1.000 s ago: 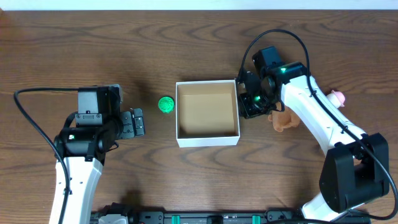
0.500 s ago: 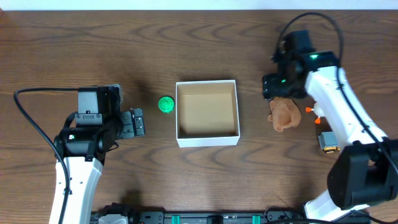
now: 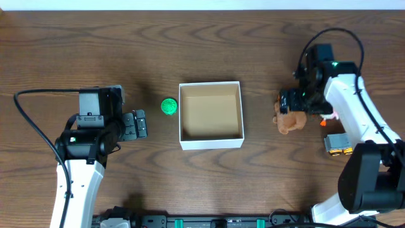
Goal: Pack container
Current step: 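Move the right gripper to the brown plush bear and grasp it, then carry the bear into the white box and release it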
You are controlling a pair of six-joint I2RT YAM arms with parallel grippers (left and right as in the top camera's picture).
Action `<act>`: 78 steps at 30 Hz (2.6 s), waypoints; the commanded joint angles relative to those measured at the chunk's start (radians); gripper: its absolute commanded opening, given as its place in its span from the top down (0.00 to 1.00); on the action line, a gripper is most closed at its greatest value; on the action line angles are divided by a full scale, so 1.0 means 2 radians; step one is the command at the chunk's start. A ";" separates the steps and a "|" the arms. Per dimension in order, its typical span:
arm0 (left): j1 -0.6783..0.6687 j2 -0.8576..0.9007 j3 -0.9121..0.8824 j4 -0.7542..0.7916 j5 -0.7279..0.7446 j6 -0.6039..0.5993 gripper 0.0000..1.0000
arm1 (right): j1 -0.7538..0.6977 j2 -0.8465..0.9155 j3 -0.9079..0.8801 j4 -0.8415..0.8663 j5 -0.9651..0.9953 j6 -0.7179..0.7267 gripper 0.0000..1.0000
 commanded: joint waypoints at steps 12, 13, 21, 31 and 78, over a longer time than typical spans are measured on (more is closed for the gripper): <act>0.002 0.000 0.006 0.000 0.004 -0.006 0.02 | 0.014 -0.004 -0.095 0.121 0.004 -0.007 0.50; 0.002 0.000 0.006 0.000 0.004 -0.006 0.02 | 0.014 -0.004 -0.095 0.125 0.004 -0.008 0.62; 0.002 0.000 0.006 0.000 0.004 -0.006 0.02 | 0.026 -0.012 -0.082 0.126 0.003 -0.001 0.97; 0.002 0.000 0.006 0.000 0.004 -0.006 0.02 | 0.141 -0.094 -0.018 0.122 0.004 0.040 0.97; 0.002 0.000 0.006 0.000 0.004 -0.006 0.02 | 0.279 -0.054 -0.007 0.182 0.023 0.168 0.33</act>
